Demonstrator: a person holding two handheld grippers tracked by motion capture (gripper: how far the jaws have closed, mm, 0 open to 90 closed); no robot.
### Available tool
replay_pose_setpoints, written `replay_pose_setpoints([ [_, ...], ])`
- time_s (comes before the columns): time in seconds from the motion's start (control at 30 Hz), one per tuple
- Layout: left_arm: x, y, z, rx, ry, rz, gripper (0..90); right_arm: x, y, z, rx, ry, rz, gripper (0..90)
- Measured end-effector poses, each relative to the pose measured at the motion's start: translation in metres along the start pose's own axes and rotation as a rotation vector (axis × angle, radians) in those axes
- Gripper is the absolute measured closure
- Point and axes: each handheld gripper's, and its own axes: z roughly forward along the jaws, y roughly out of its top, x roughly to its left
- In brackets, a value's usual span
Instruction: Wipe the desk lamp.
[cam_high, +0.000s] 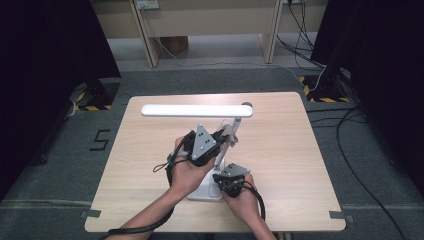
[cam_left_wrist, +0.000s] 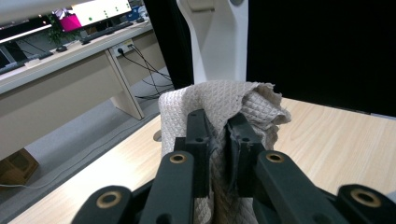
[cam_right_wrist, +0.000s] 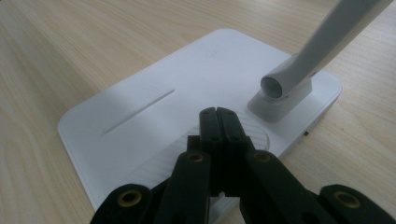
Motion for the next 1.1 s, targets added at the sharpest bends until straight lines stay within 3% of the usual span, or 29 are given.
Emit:
replay_pose_setpoints([
  [1.1,-0.004,-0.021,0.004,0.04,-0.022,0.0,80.5,0.0,0.0,0.0,-0.006,-0.003,-0.006,90.0],
])
